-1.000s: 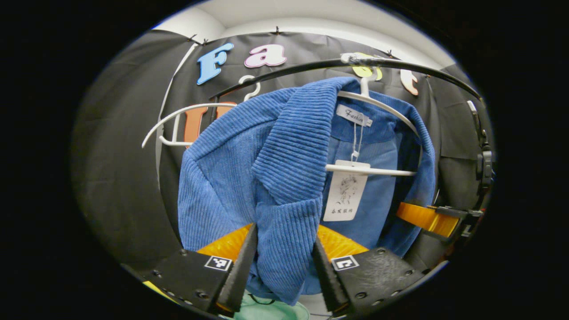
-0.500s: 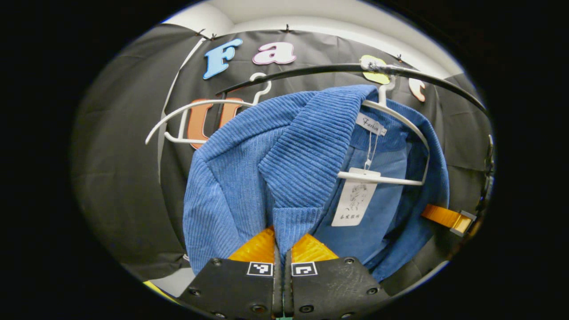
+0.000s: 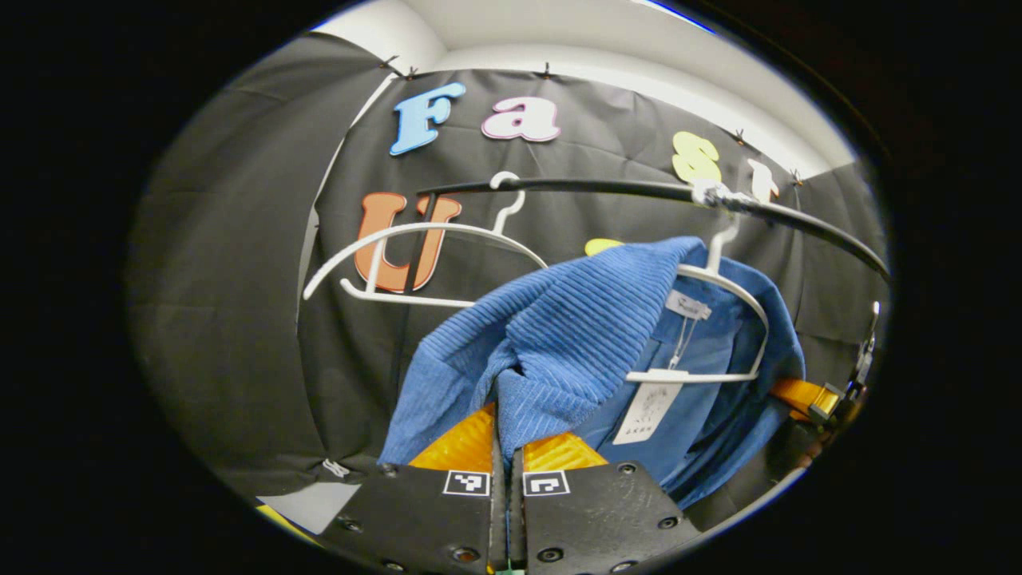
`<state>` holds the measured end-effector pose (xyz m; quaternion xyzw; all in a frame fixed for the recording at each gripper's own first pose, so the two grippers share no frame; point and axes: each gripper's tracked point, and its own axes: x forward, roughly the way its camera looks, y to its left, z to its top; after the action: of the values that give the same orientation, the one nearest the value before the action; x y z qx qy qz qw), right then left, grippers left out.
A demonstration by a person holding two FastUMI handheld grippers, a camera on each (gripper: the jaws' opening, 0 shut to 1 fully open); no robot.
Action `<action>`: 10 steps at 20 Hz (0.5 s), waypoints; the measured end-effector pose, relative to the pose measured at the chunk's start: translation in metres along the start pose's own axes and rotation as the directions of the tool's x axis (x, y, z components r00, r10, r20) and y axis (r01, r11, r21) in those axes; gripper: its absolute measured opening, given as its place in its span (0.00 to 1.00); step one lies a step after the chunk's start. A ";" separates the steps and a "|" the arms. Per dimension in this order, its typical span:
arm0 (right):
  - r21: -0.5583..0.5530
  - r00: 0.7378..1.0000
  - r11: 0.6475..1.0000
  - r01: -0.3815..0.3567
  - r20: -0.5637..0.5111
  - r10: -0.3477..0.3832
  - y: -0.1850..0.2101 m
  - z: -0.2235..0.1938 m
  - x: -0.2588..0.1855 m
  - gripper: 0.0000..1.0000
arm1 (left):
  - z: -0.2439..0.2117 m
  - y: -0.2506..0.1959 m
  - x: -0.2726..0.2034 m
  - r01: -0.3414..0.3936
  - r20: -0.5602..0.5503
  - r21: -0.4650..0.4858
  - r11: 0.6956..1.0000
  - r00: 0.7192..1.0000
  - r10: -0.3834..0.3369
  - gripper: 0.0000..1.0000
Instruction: Grasp the clothes on the hanger with both hands and then place them into the laundry hamper below.
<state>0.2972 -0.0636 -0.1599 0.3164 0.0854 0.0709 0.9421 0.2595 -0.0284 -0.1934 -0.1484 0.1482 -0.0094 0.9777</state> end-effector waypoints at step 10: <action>0.075 0.997 0.997 0.003 0.074 -0.009 -0.010 0.033 0.017 0.07 | 0.065 0.042 0.001 -0.056 0.098 0.028 0.998 0.994 0.054 0.02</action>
<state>0.3214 -0.0875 -0.1421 0.3535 0.0538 0.0529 0.9324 0.2784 0.0300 -0.1470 -0.1296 0.1042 0.0226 0.9858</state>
